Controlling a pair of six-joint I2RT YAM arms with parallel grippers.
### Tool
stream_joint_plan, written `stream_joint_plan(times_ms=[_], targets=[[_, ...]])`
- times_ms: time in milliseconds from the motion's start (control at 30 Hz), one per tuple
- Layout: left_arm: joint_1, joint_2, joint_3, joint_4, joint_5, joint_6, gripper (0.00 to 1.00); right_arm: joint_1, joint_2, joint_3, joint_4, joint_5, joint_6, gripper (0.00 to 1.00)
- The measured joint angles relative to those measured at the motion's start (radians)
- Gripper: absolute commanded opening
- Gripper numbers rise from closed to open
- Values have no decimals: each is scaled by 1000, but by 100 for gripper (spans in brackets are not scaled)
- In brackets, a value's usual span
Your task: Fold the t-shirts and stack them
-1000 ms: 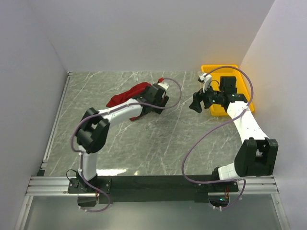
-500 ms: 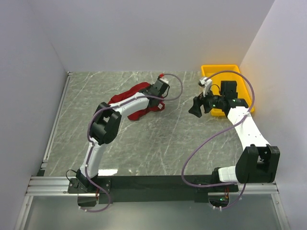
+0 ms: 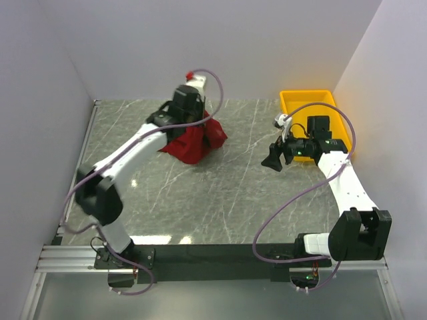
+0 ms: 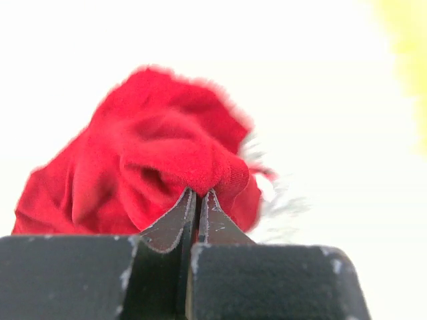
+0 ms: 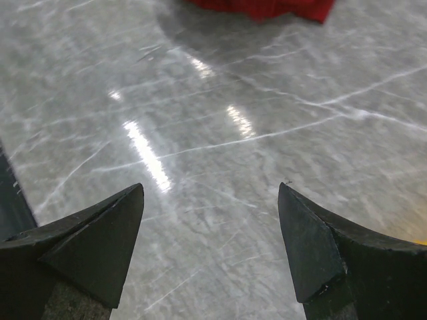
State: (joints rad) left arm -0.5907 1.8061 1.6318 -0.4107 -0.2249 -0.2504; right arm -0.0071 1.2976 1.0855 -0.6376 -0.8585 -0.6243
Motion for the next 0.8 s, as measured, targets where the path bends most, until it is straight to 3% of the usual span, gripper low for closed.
stream_joint_plan(times_ms=[233,533,633,800], targets=[[1,-319,-44,60,142,-56,1,70,0,9,-103,-68,-115,86],[23,-460,-94,42,283,-108,1,177,0,151,-118,-101,-89,86],[26,-547,-203,9,340,-117,1,205,-10,191,-111,-109,-64,86],[26,-752,-531,-66,463,-200,1,210,-45,170,-105,-87,-28,86]])
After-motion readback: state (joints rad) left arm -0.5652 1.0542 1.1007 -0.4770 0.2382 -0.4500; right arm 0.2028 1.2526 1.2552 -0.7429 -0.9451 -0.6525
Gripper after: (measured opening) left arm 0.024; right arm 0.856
